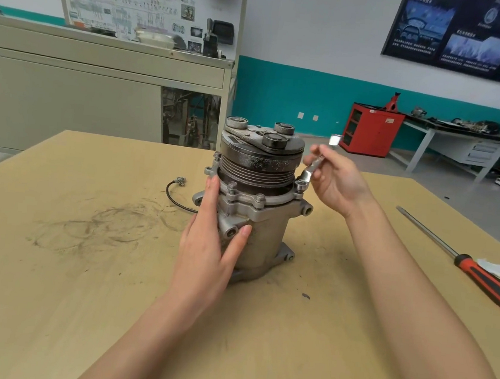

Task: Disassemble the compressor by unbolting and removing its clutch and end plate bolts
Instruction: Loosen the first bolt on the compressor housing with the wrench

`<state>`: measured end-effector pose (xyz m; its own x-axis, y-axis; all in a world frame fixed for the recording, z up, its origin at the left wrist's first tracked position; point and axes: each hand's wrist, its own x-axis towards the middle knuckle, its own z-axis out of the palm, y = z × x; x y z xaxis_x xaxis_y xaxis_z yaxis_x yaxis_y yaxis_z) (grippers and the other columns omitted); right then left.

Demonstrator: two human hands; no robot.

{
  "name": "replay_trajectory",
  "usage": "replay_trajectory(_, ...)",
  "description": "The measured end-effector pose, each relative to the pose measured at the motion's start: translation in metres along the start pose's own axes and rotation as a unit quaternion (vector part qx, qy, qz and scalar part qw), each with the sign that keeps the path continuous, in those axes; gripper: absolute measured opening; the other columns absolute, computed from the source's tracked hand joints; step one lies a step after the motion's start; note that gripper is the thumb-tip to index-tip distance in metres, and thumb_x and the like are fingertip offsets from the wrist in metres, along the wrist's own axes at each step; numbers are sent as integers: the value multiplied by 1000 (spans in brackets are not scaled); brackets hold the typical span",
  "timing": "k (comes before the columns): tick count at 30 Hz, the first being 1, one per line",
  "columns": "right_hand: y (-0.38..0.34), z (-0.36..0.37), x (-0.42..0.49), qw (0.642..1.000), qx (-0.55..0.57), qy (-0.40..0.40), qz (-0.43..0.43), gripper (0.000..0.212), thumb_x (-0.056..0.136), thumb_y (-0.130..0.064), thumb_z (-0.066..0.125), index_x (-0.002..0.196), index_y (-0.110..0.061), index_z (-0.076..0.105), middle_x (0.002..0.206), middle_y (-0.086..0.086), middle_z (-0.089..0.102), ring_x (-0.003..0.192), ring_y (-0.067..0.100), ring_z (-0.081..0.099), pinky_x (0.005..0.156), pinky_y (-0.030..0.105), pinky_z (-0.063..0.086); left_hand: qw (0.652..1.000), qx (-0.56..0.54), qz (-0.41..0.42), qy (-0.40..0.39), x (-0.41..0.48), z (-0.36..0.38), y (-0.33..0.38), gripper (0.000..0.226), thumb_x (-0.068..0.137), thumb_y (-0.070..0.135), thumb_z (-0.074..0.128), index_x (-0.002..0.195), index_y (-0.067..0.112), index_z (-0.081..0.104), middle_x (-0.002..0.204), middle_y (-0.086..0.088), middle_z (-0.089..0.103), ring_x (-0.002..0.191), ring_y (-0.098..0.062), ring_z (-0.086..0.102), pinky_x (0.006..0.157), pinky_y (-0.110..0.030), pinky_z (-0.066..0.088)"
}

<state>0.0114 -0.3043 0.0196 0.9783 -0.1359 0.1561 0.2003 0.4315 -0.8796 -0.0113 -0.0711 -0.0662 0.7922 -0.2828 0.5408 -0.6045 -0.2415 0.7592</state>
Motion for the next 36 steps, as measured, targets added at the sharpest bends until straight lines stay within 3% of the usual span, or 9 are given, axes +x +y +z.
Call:
replay_trajectory(3,-1,3,8,1000,-1,1,-4,32,103,-26,33,85,-9,52,61,4,65,43,5,58,43,10,47,1000,2,-2,-2,0,-1,0,73,79,67,36,135,63,-10,158,19,22,142,2,25,116,-44,29)
replay_trajectory(7,-13,9,-21,970,-91,137,-177,36,101,-31,40,80,-8,58,67,8,70,53,12,65,50,15,51,1000,5,2,-3,1,-2,0,72,80,64,38,134,64,-10,158,19,23,141,3,25,116,-43,28)
replay_trajectory(9,-12,16,-47,921,-208,169,-284,35,101,-30,41,82,-8,61,74,7,73,63,20,70,56,19,55,1000,4,3,-2,1,-1,0,72,81,62,38,134,62,-10,158,18,22,141,2,26,116,-43,28)
replay_trajectory(12,4,31,-83,836,-339,143,-408,33,99,-31,45,85,-9,65,79,-1,73,69,19,72,61,26,58,1000,1,3,1,1,-1,1,71,82,61,39,136,60,-8,158,18,21,140,3,25,117,-44,27)
replay_trajectory(16,28,36,-100,733,-456,105,-494,30,98,-33,48,99,-8,63,92,7,69,76,23,72,61,46,58,1000,0,2,-5,0,-1,1,72,82,58,40,136,58,-7,158,16,23,141,-2,28,116,-45,28)
replay_trajectory(18,35,34,-102,708,-471,95,-518,28,98,-32,49,102,-8,61,96,10,67,81,28,70,64,49,57,1000,4,3,-4,0,-1,1,71,83,58,41,136,58,-7,158,16,22,140,0,27,116,-45,28)
replay_trajectory(24,45,31,-104,735,-445,76,-507,21,100,-31,46,108,-17,60,104,8,65,95,27,68,75,51,56,1000,3,6,2,1,0,1,70,83,57,41,137,56,-3,159,17,20,138,6,24,116,-44,27)
replay_trajectory(27,42,30,-104,759,-415,67,-497,18,100,-29,45,109,-22,59,102,2,67,94,26,68,75,44,58,1000,7,6,3,0,0,1,70,83,57,41,137,57,-5,159,18,19,137,6,23,116,-44,27)
replay_trajectory(36,41,37,-101,779,-383,96,-487,24,100,-30,39,98,-9,52,99,8,62,84,21,68,75,34,57,1000,1,6,-2,0,-1,0,73,83,58,40,137,57,-8,159,16,20,142,1,24,117,-44,27)
